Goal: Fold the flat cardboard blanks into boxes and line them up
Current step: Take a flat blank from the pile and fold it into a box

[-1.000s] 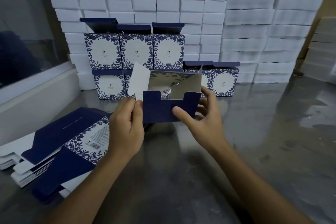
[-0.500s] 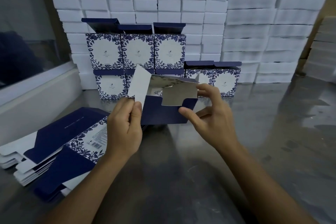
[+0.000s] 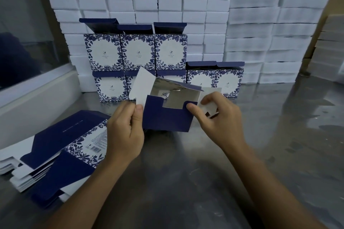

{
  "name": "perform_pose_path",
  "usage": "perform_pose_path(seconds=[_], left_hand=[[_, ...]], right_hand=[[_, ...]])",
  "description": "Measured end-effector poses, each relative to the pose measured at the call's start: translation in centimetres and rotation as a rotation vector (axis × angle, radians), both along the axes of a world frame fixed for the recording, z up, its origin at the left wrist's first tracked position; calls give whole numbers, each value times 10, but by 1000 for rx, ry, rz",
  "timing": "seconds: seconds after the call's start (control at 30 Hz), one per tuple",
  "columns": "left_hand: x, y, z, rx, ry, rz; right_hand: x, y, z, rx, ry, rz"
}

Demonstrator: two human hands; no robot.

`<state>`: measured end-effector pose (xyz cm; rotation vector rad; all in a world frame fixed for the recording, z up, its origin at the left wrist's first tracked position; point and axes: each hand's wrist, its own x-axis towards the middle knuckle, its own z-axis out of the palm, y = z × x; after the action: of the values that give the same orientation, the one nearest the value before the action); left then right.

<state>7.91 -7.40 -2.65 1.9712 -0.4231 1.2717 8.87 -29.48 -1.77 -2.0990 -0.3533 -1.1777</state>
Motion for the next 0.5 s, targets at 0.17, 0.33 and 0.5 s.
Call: perform_pose_path(seconds=[0.17, 0.33, 0.5], left_hand=[[-4, -9, -1, -1, -17, 1], [-1, -10, -3, 36, 15, 103], [2, -10, -5, -94, 157, 69]], right_hand=[[-2, 12, -8, 83, 36, 50], [-1, 17, -12, 210, -54, 86], [1, 23, -12, 690, 78, 415]])
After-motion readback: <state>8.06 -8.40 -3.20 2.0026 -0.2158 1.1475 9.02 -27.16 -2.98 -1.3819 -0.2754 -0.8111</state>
